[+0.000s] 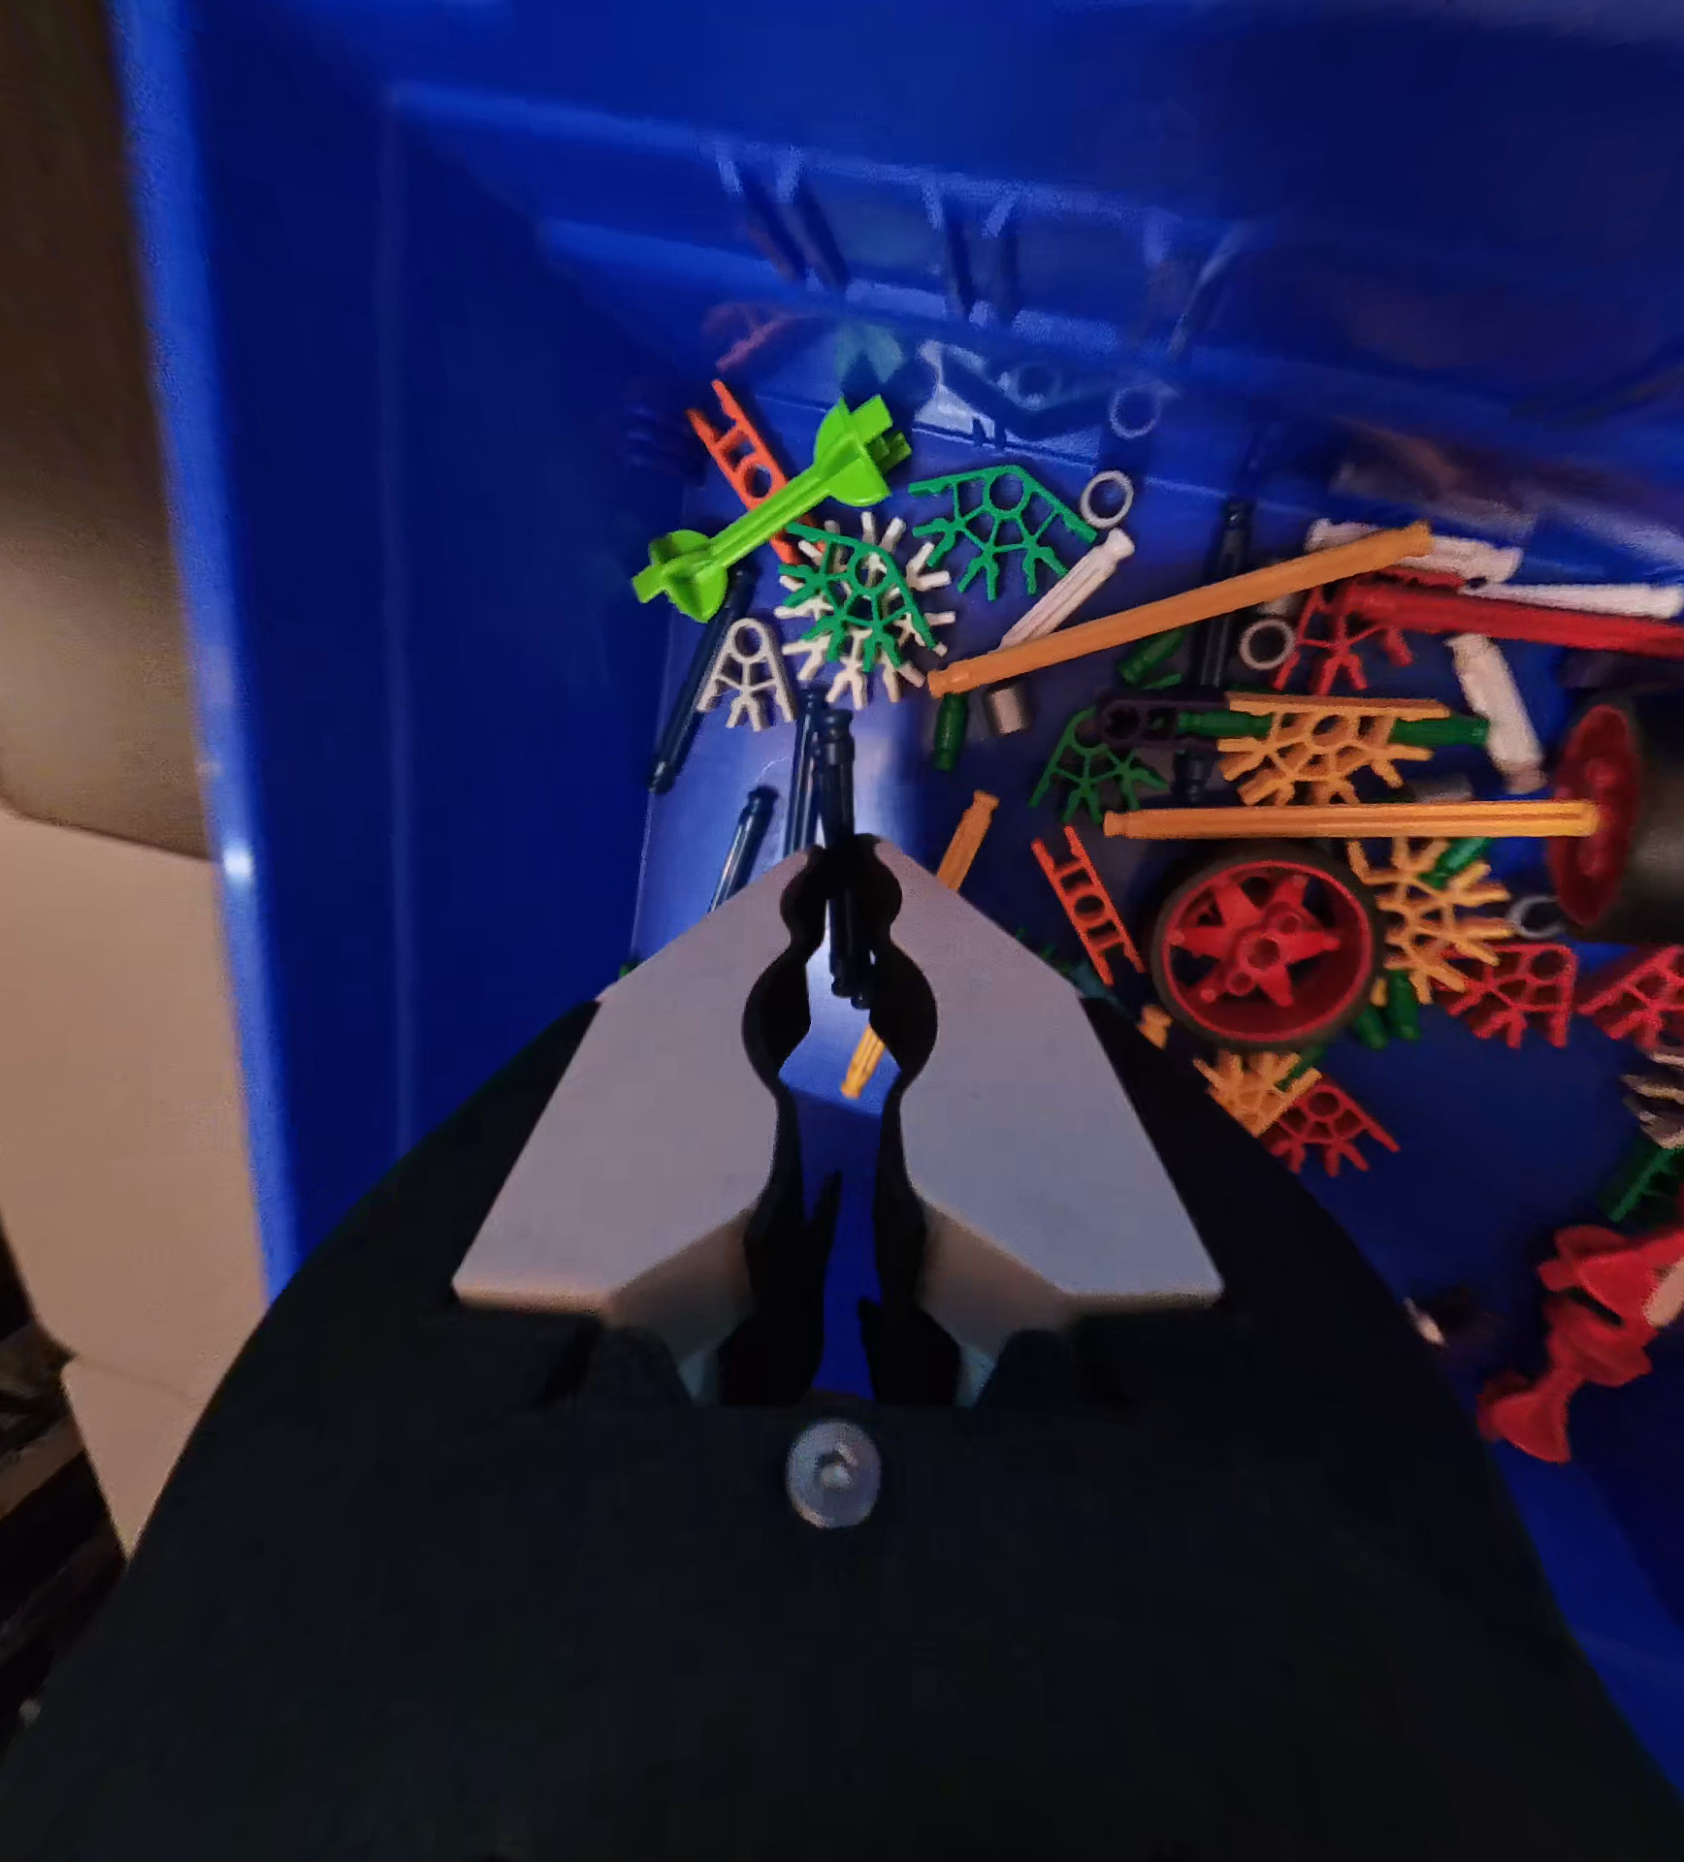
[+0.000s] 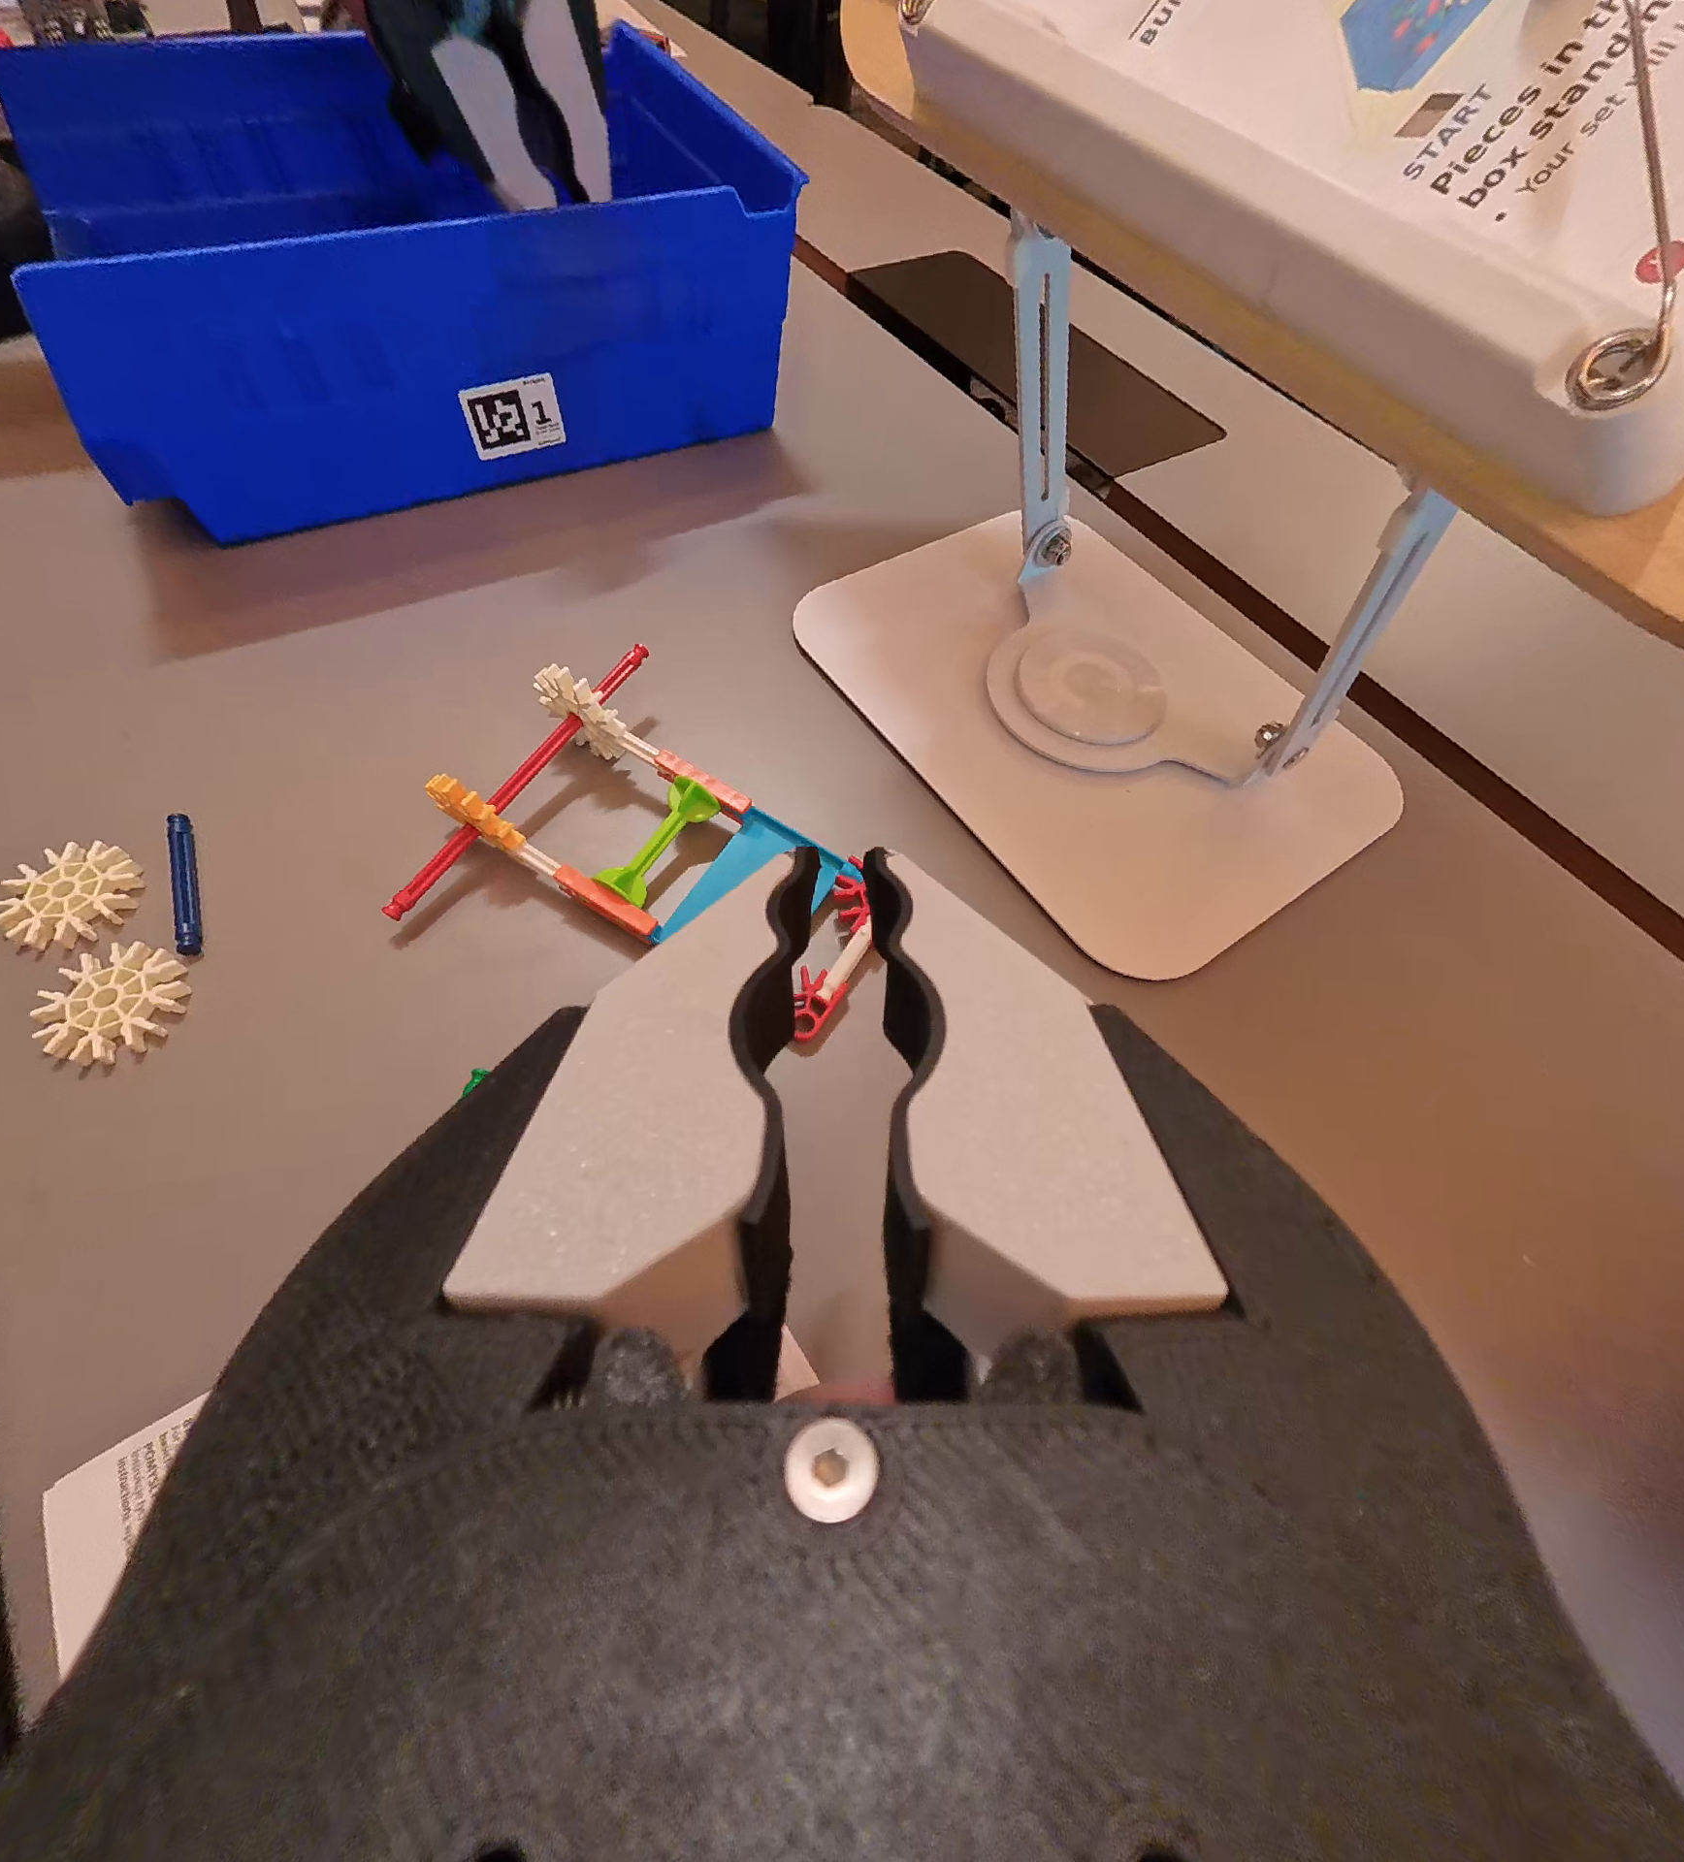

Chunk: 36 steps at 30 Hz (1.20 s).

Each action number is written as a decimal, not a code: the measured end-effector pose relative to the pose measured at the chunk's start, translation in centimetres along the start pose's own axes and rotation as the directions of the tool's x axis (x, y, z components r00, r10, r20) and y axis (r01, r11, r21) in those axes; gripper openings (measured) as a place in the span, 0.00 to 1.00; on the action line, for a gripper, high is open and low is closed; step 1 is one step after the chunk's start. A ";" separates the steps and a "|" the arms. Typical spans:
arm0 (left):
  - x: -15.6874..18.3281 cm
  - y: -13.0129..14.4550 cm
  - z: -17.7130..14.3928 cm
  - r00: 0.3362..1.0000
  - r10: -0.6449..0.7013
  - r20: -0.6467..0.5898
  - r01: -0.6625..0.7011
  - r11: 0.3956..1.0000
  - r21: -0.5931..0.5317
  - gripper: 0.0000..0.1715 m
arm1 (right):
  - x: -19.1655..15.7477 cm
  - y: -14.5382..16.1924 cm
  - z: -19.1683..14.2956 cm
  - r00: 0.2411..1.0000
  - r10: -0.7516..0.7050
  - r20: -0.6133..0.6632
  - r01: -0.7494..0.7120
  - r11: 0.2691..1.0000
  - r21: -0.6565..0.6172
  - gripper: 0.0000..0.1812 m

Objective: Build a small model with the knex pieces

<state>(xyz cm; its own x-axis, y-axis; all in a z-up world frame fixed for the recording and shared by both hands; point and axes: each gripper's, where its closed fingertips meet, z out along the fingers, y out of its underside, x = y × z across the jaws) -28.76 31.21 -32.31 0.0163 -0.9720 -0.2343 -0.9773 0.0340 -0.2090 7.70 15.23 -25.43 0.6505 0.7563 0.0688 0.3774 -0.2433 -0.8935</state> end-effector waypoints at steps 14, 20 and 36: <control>17.9 -19.2 -8.9 0.936 0.352 0.018 -0.344 0.904 0.254 0.01 | 1.3 -0.7 -0.9 0.998 0.042 -0.040 -0.040 0.998 0.038 0.04; 26.5 -24.8 -2.7 0.883 0.440 -0.161 -0.392 0.882 0.261 0.01 | 1.0 -0.5 -0.7 0.999 0.046 -0.024 -0.045 0.998 0.032 0.04; 29.1 -24.9 1.3 0.868 0.417 -0.271 -0.368 0.905 0.216 0.08 | -0.2 -0.1 0.0 1.000 0.018 0.010 -0.018 1.000 0.008 0.04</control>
<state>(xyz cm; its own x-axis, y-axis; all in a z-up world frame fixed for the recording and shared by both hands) -3.66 2.43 -35.18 -0.4508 -0.8920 -0.0336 -0.8444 0.4384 -0.3080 7.55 15.11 -25.32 0.6508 0.7577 0.0488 0.3606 -0.2519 -0.8981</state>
